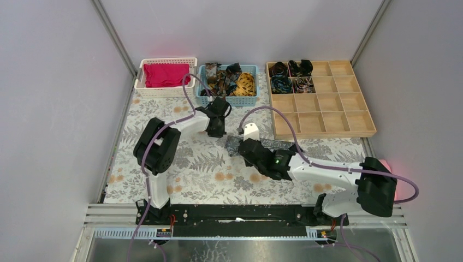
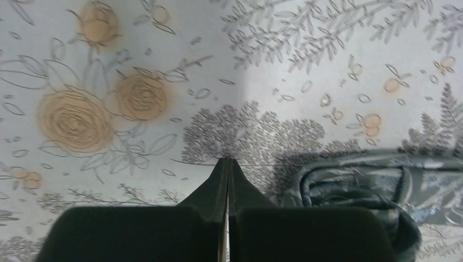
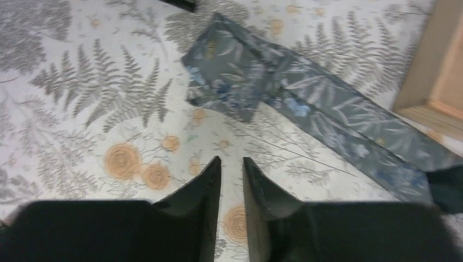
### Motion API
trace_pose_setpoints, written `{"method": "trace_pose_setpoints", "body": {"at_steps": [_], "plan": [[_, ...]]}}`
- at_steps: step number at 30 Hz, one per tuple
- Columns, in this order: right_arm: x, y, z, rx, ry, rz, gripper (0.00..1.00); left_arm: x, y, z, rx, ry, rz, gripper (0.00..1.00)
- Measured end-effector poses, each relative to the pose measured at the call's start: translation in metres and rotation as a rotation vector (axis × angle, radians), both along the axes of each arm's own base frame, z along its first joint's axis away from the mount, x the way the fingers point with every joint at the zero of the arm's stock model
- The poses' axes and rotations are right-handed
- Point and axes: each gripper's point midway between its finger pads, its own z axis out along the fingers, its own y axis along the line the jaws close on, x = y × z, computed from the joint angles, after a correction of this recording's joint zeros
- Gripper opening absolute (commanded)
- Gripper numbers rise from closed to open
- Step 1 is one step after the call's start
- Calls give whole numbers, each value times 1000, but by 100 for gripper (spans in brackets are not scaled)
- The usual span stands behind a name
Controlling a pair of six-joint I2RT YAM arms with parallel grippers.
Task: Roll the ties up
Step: Roll the tie at the center of the board.
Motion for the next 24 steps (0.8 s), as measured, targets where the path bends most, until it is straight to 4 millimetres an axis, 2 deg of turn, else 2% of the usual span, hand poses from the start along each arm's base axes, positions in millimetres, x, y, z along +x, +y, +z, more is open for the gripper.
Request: {"method": "trace_pose_setpoints", "body": {"at_steps": [1,2,9,12,15,19,21,24], "plan": [[2,-7,4,0,-15,-34,4,1,4,0,14,8,8,0],[5,-15,7,-6,-28,-79,0,4,7,0,29,14,13,0],[24,-58,-10,-135,-34,-258,0,34,4,1,53,-11,-32,0],[41,-75,-21,-172,-10,-334,0,43,0,1,57,-24,-62,0],[59,-90,-35,-211,18,-400,0,48,-12,1,14,-27,-105,0],[75,-97,-59,-252,62,-441,0,48,-32,3,-78,-26,-155,0],[80,-98,-69,-266,85,-449,0,44,-44,2,-123,-35,-181,0],[84,-99,-83,-280,111,-452,0,27,-63,3,-188,-45,-223,0]]}}
